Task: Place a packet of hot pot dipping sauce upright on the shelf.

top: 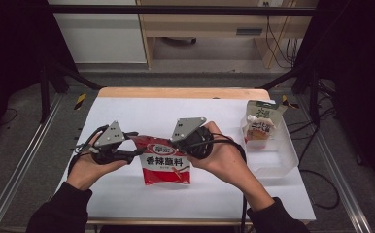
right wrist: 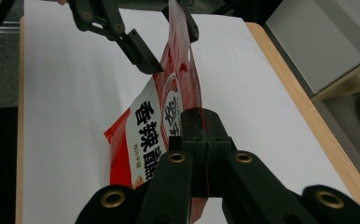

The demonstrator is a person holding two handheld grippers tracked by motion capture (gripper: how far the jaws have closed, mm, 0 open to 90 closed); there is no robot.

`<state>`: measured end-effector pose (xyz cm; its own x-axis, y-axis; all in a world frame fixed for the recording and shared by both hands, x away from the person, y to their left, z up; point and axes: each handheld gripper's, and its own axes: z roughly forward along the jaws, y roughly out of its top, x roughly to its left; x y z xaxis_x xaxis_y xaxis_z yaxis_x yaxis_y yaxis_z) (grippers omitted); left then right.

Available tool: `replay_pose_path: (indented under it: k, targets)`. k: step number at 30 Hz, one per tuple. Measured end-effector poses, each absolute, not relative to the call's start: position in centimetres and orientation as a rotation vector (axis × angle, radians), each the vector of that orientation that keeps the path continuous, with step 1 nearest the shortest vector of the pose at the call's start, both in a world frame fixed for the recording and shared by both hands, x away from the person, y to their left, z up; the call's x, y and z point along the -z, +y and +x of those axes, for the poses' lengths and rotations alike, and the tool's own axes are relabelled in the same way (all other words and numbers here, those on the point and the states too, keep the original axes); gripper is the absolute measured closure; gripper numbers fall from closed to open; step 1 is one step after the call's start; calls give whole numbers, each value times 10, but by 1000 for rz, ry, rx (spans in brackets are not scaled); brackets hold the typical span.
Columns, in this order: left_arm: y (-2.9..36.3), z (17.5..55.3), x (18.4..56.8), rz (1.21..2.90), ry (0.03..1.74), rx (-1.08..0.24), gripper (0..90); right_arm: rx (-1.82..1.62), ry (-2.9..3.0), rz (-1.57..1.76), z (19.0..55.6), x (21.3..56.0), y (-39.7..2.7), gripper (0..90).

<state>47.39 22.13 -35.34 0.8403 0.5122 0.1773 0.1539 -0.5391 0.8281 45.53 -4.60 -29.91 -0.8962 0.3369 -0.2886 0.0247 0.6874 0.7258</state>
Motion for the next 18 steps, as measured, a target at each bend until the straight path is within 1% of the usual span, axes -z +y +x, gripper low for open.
replay_pose_path:
  k: [3, 4, 8, 12, 13, 14, 16, 18]
  targets:
    - [218, 477, 352, 2128, 458, -480, 455, -1080, 2505, 276, 455, 297, -47, 900]
    - [218, 479, 352, 2117, 452, -452, 473, -1081, 2504, 273, 455, 296, -47, 900]
    - [216, 482, 352, 2132, 446, -405, 588, -1071, 2515, 275, 455, 296, -48, 900]
    - [215, 482, 352, 2161, 445, -361, 732, -1061, 2522, 291, 457, 297, -51, 900]
    - [215, 481, 352, 2176, 431, -345, 806, -1061, 2524, 292, 458, 298, -53, 900]
    - [214, 480, 352, 2186, 414, -336, 844, -1057, 2528, 298, 458, 298, -53, 900]
    - [213, 478, 351, 2184, 403, -322, 886, -1056, 2533, 301, 457, 299, -55, 900]
    - [212, 477, 349, 2185, 402, -321, 895, -1048, 2543, 299, 457, 299, -58, 900]
